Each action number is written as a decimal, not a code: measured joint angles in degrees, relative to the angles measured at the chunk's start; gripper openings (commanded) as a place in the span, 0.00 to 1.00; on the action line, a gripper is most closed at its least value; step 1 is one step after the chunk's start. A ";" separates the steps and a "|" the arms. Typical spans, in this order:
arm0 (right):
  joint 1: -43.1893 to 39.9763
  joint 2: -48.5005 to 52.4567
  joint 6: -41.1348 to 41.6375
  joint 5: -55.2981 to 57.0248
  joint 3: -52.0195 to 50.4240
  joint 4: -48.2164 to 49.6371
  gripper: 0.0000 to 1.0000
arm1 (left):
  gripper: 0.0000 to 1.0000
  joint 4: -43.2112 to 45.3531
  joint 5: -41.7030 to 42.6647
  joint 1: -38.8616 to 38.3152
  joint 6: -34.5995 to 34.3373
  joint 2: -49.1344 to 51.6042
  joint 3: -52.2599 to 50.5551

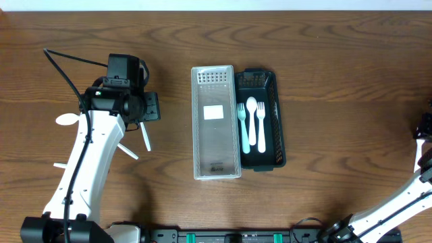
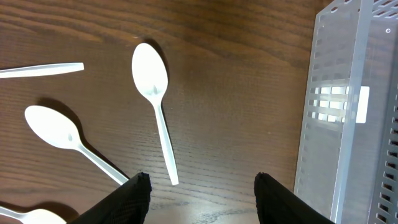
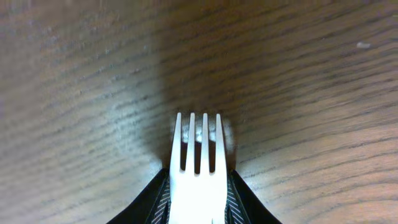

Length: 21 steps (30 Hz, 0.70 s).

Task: Pack container
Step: 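Close right gripper on the white fork's handle, then carry the fork left with right gripper and drop it into black caddy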

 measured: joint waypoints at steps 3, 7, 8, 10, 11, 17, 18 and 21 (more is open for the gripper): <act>0.02 0.00 3.72 -0.76 0.07 0.81 0.01 | 0.57 0.00 0.00 0.00 0.02 0.00 0.00; 0.04 0.00 8.94 -1.11 0.15 1.05 0.01 | 0.56 0.00 0.00 0.00 0.02 0.00 0.00; 0.07 0.00 10.29 -1.29 0.15 1.09 0.01 | 0.56 0.00 0.00 0.00 0.00 0.00 0.00; 0.26 -0.02 12.63 -1.33 0.15 1.16 0.01 | 0.56 0.00 0.00 0.00 0.00 0.00 0.00; 0.48 -0.04 14.01 -1.40 0.15 1.14 0.01 | 0.56 0.00 0.00 0.00 0.02 0.00 0.00; 5.40 -1.92 19.87 -2.29 -0.09 0.39 0.01 | 0.57 0.44 0.00 0.00 0.02 0.00 0.00; 6.86 -3.04 20.59 -2.38 -0.15 0.20 0.01 | 0.56 0.59 0.00 0.00 0.02 0.00 0.00; 12.48 -8.92 22.69 -2.78 -0.39 -0.74 0.01 | 0.56 1.05 0.00 0.00 0.02 0.00 0.00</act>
